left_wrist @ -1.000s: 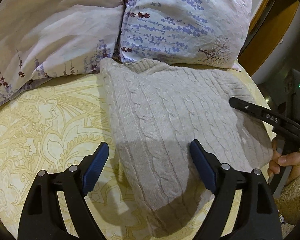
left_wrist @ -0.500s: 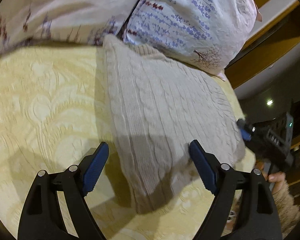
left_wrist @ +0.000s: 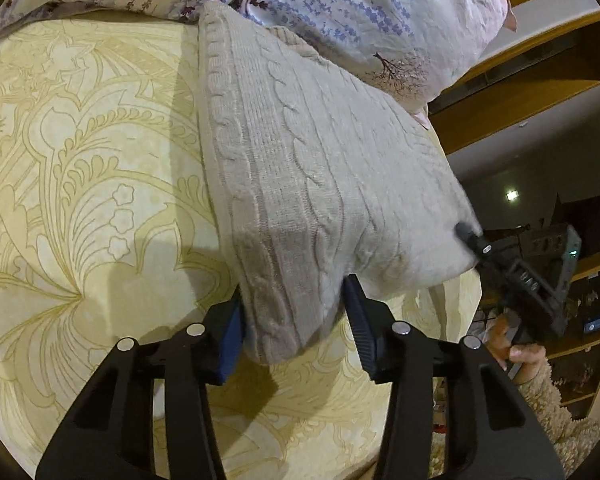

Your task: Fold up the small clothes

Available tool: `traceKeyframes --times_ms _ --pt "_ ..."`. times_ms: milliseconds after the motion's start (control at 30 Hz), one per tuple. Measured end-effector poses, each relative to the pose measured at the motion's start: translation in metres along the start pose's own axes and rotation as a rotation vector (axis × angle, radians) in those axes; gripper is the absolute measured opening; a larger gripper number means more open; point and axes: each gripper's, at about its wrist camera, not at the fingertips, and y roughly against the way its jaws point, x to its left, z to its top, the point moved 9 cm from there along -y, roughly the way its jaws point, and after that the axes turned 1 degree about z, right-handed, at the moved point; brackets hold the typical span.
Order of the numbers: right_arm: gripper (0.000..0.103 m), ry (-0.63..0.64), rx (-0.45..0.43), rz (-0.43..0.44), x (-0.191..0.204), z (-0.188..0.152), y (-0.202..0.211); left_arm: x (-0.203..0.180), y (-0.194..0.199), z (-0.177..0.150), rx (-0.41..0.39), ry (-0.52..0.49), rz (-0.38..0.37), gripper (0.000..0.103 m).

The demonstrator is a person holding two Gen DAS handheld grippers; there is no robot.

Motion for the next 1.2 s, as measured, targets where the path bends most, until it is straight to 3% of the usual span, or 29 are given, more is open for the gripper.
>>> traceKeyframes --times_ms 67,233,400,433,467,567,600,700,867,1000,1100,1200 --pt "0.008 0.030 0.002 -0.041 -0.004 0.003 0.003 0.000 0.002 -0.003 0.003 -0.017 0.005 0.048" --pt "0.007 0.048 0.103 -0.169 -0.035 -0.021 -0.020 -0.001 -0.004 -0.008 0.032 -0.054 0.016 0.048" --pt "0.009 0.030 0.118 -0.131 -0.035 -0.022 -0.020 -0.002 -0.004 -0.008 0.039 -0.068 0.018 0.048" --pt "0.015 0.016 0.125 -0.109 -0.035 -0.019 -0.018 -0.002 0.001 -0.008 0.033 -0.062 0.007 0.048" --pt "0.028 0.004 0.122 -0.098 -0.034 -0.017 -0.015 -0.001 0.007 -0.006 0.023 -0.055 -0.005 0.050" --pt "0.050 -0.044 0.064 -0.069 -0.034 0.007 -0.005 0.000 0.029 0.012 -0.048 -0.013 -0.059 0.073" --pt "0.051 -0.062 0.048 -0.060 -0.034 0.017 -0.005 0.003 0.036 0.023 -0.083 0.007 -0.069 0.079" --pt "0.051 -0.123 0.033 -0.025 -0.034 0.048 -0.019 0.017 0.039 0.051 -0.110 0.073 -0.064 0.080" --pt "0.051 -0.169 0.071 0.009 -0.030 0.081 -0.063 0.032 0.021 0.093 -0.106 0.136 -0.052 0.080" --pt "0.048 -0.173 0.140 -0.021 -0.034 0.082 -0.093 0.032 0.004 0.107 -0.077 0.142 -0.028 0.080" --pt "0.013 -0.158 0.137 0.000 -0.033 0.080 -0.099 0.029 -0.004 0.111 -0.065 0.144 -0.025 0.080" --pt "0.008 -0.095 0.047 -0.011 -0.027 0.091 -0.084 0.027 -0.008 0.112 -0.059 0.142 -0.022 0.080"
